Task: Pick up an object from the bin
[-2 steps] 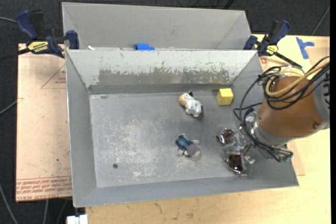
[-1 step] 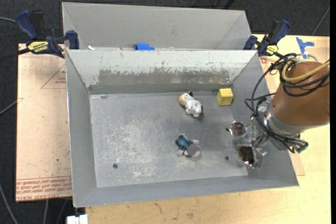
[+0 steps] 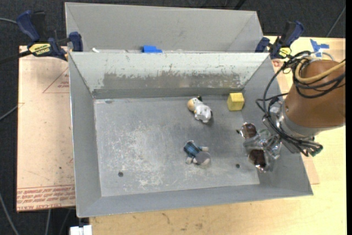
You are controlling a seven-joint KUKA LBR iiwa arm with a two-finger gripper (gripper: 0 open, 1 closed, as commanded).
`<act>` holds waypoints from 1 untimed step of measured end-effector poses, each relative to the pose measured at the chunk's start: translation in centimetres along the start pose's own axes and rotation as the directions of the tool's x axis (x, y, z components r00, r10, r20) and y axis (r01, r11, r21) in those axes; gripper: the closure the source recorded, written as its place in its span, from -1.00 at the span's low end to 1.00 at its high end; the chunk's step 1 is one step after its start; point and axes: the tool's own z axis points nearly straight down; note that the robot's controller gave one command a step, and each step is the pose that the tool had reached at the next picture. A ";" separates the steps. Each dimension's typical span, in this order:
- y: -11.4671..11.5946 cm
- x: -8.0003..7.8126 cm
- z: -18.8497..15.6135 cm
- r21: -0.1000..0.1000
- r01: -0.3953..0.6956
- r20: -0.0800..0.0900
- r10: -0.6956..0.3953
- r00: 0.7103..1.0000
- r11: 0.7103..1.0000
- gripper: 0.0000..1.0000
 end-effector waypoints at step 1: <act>0.4 -1.3 -3.8 -0.008 -0.025 -0.007 0.025 1.000 1.000 1.00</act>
Offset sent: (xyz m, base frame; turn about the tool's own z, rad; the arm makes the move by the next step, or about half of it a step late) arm 0.0639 0.0109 0.0453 0.0246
